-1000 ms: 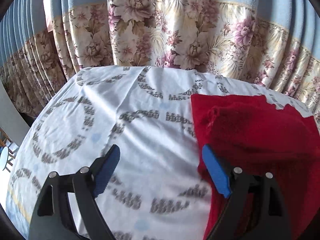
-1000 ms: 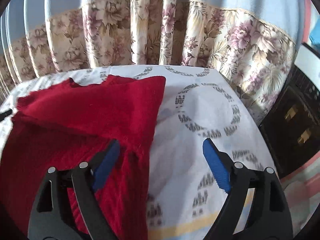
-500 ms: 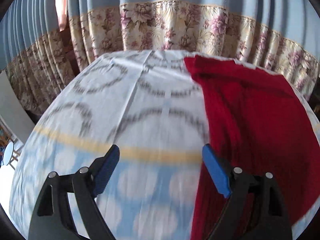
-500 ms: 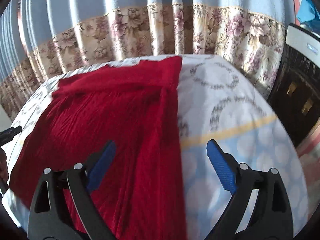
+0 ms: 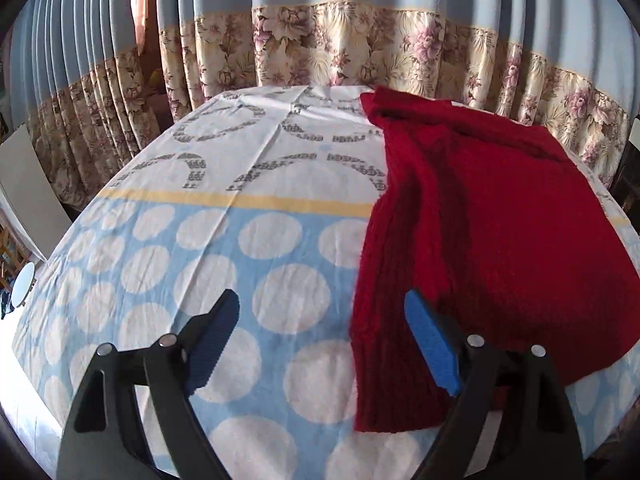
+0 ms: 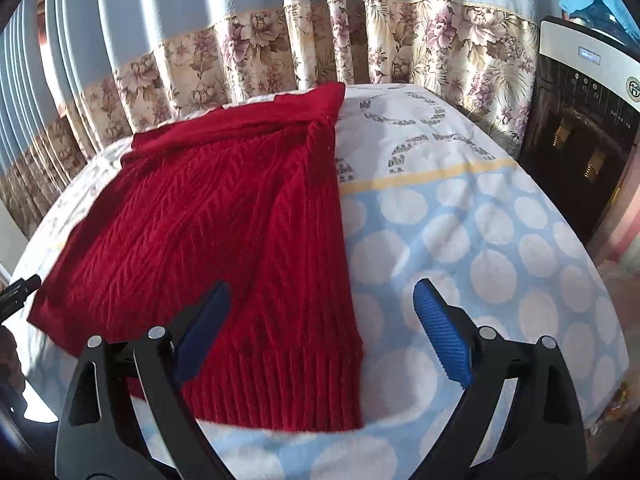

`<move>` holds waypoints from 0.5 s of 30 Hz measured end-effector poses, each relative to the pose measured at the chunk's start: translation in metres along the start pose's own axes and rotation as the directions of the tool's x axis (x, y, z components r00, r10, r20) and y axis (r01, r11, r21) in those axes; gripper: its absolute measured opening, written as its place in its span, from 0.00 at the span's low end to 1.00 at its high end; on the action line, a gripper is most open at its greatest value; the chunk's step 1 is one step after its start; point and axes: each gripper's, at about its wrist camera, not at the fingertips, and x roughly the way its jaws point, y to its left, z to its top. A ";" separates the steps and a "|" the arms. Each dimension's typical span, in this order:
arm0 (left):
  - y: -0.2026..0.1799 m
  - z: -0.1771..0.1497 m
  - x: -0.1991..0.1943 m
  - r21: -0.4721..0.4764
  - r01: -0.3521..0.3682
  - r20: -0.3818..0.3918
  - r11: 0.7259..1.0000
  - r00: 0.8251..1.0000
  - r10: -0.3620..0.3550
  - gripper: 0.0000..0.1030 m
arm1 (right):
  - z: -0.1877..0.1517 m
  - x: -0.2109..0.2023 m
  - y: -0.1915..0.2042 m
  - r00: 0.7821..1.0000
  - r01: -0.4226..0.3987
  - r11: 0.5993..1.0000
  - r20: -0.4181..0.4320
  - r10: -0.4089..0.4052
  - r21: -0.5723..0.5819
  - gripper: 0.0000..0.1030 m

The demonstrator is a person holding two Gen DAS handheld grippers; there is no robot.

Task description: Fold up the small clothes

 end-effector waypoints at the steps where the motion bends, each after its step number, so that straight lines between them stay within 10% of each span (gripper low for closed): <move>1: 0.000 0.001 0.001 0.000 0.001 -0.003 1.000 1.000 -0.001 0.83 | -0.003 0.000 0.001 1.000 -0.005 1.000 -0.009 0.005 0.002 0.88; 15: 0.000 0.000 0.009 0.004 0.014 -0.058 1.000 0.998 -0.013 0.83 | -0.030 0.017 0.007 0.996 0.001 1.000 -0.085 -0.001 0.003 0.61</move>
